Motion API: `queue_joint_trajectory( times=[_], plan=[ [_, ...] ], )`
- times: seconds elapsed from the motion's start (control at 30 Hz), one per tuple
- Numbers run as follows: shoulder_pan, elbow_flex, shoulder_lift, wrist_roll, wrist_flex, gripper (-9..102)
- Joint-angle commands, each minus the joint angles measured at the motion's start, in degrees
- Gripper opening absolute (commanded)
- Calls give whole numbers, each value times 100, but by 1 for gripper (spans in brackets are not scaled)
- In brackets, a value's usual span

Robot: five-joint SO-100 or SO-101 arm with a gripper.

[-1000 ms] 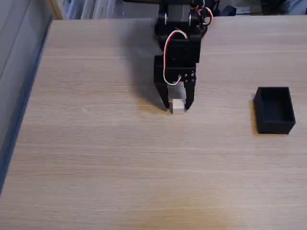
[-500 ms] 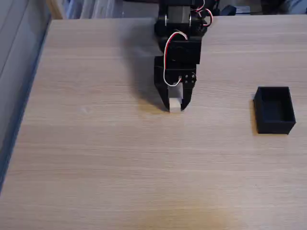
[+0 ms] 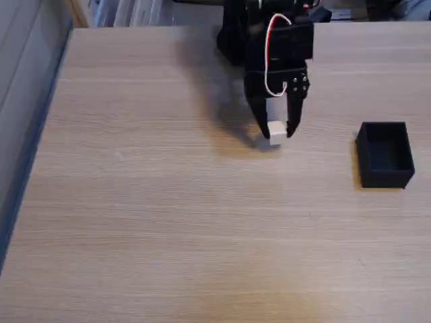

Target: Pick a white block and place it in the black box.

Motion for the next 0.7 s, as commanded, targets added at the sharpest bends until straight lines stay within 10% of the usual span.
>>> queue_joint_trajectory(
  times=[0.0, 0.67],
  plan=[
    [-492, -352, 290, 193, 229, 0],
    [-2558, -2276, -1310, 756, 422, 0]
  ],
)
